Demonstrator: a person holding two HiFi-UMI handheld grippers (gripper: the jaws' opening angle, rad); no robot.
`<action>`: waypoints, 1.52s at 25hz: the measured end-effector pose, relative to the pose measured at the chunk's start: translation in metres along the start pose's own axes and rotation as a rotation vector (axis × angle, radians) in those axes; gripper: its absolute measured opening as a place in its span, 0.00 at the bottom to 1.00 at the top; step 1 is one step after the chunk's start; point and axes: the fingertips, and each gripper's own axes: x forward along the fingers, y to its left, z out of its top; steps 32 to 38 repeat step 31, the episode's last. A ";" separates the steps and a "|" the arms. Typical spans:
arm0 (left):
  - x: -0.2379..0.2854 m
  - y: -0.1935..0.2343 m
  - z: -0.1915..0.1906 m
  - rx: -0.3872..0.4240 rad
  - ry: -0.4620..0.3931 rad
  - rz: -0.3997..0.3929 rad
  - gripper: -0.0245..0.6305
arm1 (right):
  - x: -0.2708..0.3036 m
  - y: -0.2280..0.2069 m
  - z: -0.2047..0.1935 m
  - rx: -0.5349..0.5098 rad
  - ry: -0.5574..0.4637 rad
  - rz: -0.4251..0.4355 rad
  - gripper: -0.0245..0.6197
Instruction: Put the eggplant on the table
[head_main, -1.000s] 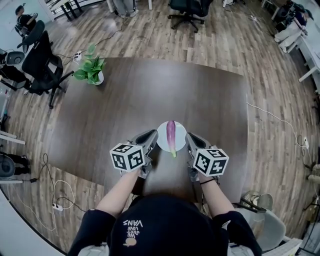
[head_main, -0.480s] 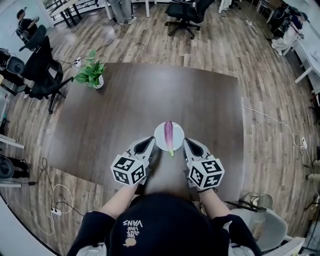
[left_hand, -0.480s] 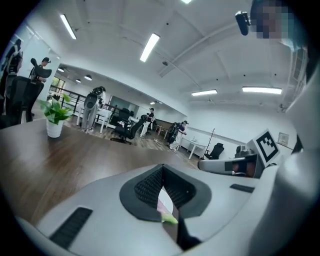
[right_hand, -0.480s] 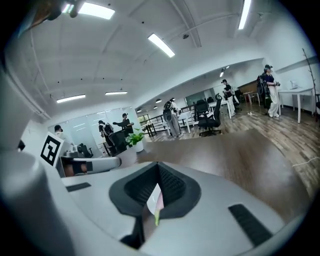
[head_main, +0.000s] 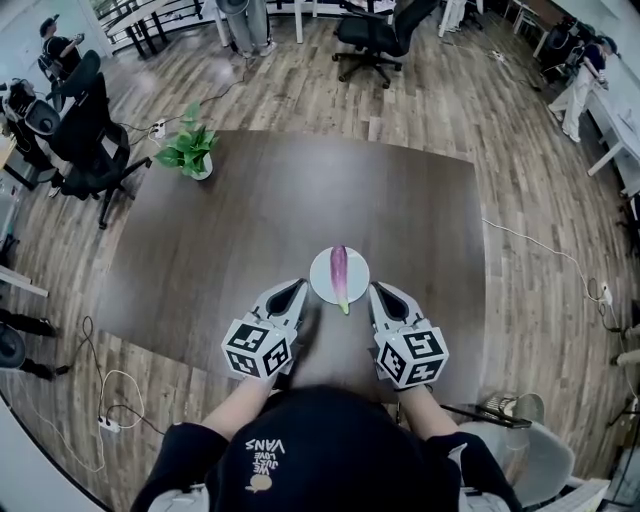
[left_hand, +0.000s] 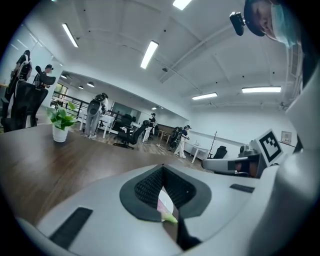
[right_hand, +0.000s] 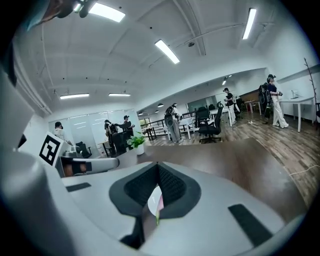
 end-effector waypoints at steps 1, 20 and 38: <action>-0.001 0.000 0.000 0.000 0.000 0.000 0.05 | 0.000 0.001 -0.001 -0.003 0.001 -0.001 0.07; -0.010 -0.001 -0.007 -0.025 0.001 0.006 0.05 | -0.002 0.007 -0.011 0.004 0.026 -0.008 0.07; -0.007 0.001 -0.007 -0.065 0.001 0.015 0.05 | -0.003 0.002 -0.010 0.000 0.024 -0.009 0.07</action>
